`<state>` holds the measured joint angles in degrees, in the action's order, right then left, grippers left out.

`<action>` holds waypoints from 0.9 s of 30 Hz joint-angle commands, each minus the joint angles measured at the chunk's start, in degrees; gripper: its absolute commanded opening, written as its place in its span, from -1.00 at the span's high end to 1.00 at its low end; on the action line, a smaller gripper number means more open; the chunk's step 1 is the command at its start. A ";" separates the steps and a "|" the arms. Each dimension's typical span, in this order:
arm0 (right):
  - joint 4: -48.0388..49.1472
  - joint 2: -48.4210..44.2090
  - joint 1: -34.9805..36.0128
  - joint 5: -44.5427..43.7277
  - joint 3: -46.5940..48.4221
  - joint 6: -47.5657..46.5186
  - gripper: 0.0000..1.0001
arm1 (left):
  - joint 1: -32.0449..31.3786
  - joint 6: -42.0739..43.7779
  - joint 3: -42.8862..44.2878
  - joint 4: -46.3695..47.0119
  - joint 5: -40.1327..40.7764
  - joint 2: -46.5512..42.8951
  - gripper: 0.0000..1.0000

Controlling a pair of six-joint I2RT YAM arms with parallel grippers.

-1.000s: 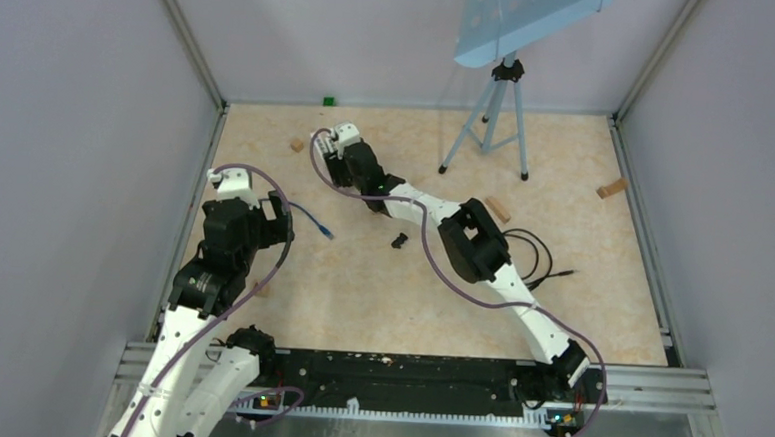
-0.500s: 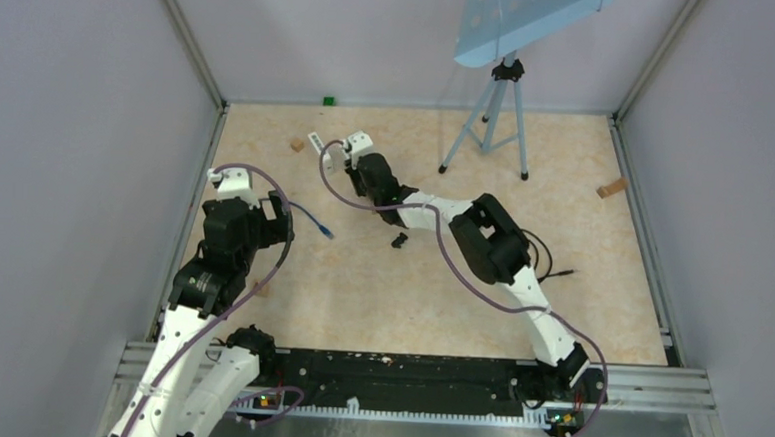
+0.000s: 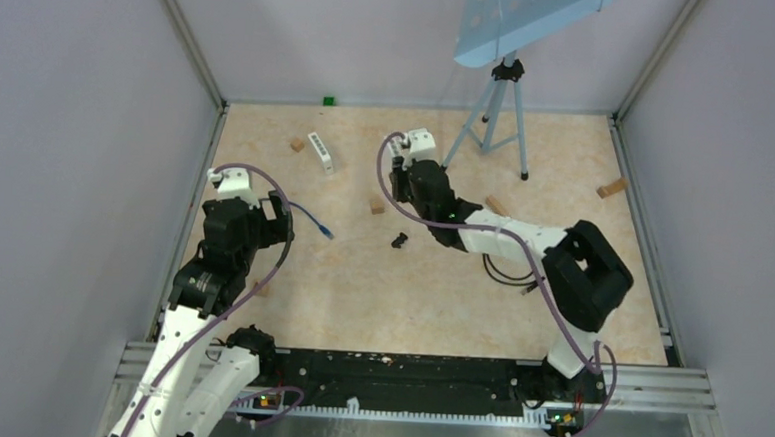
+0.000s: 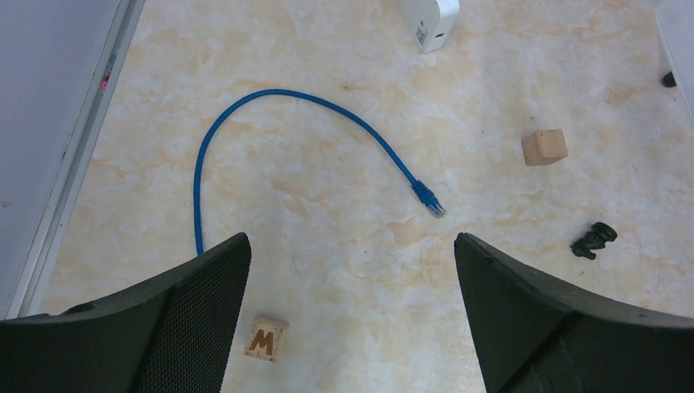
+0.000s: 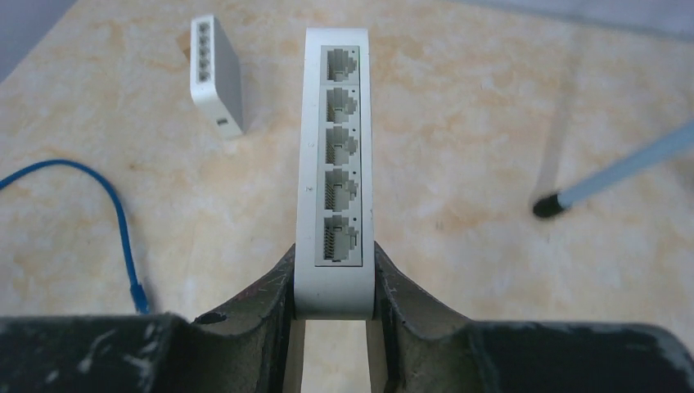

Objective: Insert the plug into the switch port
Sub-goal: Pick up the switch port at the center of the board, then place the switch port at the center of the board.

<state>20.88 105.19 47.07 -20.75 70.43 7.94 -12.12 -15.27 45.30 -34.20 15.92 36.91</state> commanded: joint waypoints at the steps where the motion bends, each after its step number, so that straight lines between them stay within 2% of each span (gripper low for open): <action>1: -7.74 -10.58 -0.08 -0.77 -13.45 22.18 1.00 | 0.08 0.48 -0.45 2.51 -0.37 -0.01 -0.97; 8: 6.45 -24.75 0.70 13.82 -38.00 42.61 1.00 | 0.08 0.76 -0.47 2.82 -2.32 0.86 -0.97; 15: 10.15 -33.94 7.10 7.66 -49.80 51.41 1.00 | 0.08 0.57 -0.56 2.69 -1.54 0.04 -0.97; 17: 9.94 -35.21 8.36 6.13 -51.46 52.27 0.89 | 0.08 0.51 -0.56 2.71 -1.38 -0.07 -0.97; 23: 3.48 -36.66 10.90 5.00 -52.46 52.83 0.22 | 0.08 0.50 -0.55 2.57 -1.38 0.89 -0.97; 27: 0.84 -36.99 12.73 4.82 -52.35 52.63 0.02 | 0.08 0.49 -0.34 2.47 -1.67 1.67 -0.97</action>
<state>23.00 70.02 57.78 -14.13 17.87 59.72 -12.12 -15.03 44.86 -33.58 14.39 38.02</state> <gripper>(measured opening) 0.458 0.987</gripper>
